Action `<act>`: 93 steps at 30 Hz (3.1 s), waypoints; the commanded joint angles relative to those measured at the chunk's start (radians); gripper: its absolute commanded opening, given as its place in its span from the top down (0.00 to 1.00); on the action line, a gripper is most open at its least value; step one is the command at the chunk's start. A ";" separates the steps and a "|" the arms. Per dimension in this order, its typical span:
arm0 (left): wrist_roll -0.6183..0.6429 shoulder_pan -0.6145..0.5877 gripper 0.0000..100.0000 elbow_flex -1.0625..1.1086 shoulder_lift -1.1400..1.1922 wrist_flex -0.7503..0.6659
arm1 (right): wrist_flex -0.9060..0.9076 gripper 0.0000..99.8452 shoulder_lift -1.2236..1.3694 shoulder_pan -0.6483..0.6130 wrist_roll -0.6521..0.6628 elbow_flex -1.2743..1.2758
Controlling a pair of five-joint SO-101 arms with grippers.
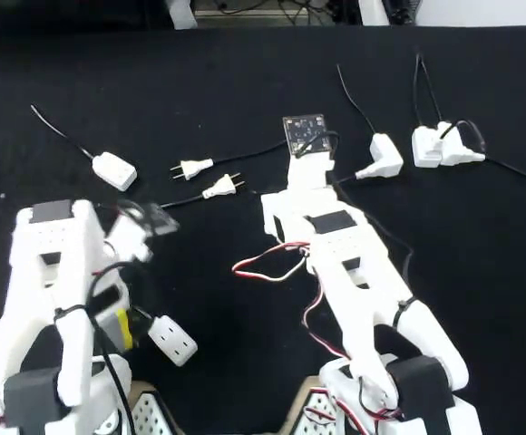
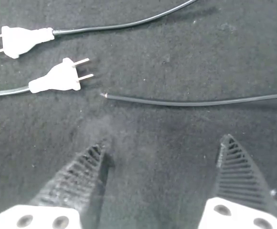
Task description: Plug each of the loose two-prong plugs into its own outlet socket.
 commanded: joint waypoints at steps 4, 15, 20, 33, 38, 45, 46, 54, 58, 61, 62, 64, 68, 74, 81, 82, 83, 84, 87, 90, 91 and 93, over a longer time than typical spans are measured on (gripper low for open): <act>0.051 0.226 0.77 0.045 0.127 -0.101 | -0.015 0.68 -0.045 0.015 -0.009 -0.022; 0.496 0.390 0.77 0.067 0.215 -0.549 | -0.015 0.68 -0.047 0.020 -0.009 -0.022; 0.640 0.401 0.77 0.068 0.215 -0.701 | -0.015 0.68 -0.047 0.020 -0.009 -0.024; 0.617 0.392 0.77 -0.156 0.215 -0.342 | -0.018 0.68 -0.047 0.018 -0.009 -0.024; 0.620 0.367 0.77 -0.162 0.227 -0.408 | -0.017 0.68 -0.047 0.018 -0.009 -0.024; 0.674 0.361 0.77 0.018 0.227 -0.712 | -0.018 0.68 -0.047 0.020 -0.009 -0.024; 0.675 0.357 0.77 0.028 0.227 -0.738 | -0.018 0.68 -0.047 0.020 -0.009 -0.024; 0.683 0.314 0.77 0.007 0.219 -0.733 | -0.015 0.68 -0.047 0.020 -0.009 -0.024; 0.614 0.295 0.77 -0.013 0.207 -0.617 | -0.015 0.68 -0.047 0.020 -0.009 -0.024; 0.591 0.254 0.77 -0.048 0.163 -0.543 | -0.017 0.68 -0.047 0.017 -0.009 -0.024; 0.580 0.243 0.77 -0.067 0.135 -0.514 | -0.017 0.68 -0.047 0.017 -0.009 -0.024; 0.568 0.223 0.77 -0.104 0.072 -0.451 | -0.017 0.68 -0.047 0.017 -0.009 -0.024; 0.586 0.163 0.77 -0.188 -0.041 -0.411 | -0.018 0.68 -0.045 0.017 -0.009 -0.024; 0.802 0.133 0.77 -0.240 0.054 -0.519 | -0.020 0.68 -0.045 0.015 -0.009 -0.025; 1.094 0.151 0.76 -0.532 0.414 -0.532 | -0.020 0.68 -0.042 0.015 -0.008 -0.025; 1.168 0.159 0.76 -0.581 0.457 -0.531 | -0.020 0.68 -0.042 0.015 -0.008 -0.025; 1.237 0.179 0.76 -0.625 0.502 -0.531 | -0.020 0.68 -0.042 0.015 -0.008 -0.025; 1.298 0.200 0.76 -0.664 0.540 -0.529 | -0.020 0.68 -0.042 0.015 -0.008 -0.025; 1.353 0.259 0.76 -0.746 0.634 -0.529 | -0.018 0.68 -0.042 0.015 -0.008 -0.024; 1.158 0.283 0.76 -0.823 0.712 -0.539 | -0.017 0.68 -0.045 0.015 -0.008 -0.024; 1.074 0.285 0.76 -0.848 0.736 -0.539 | -0.017 0.68 -0.045 0.015 -0.008 -0.024; 0.937 0.282 0.76 -0.892 0.790 -0.539 | -0.017 0.68 -0.047 0.020 -0.008 -0.025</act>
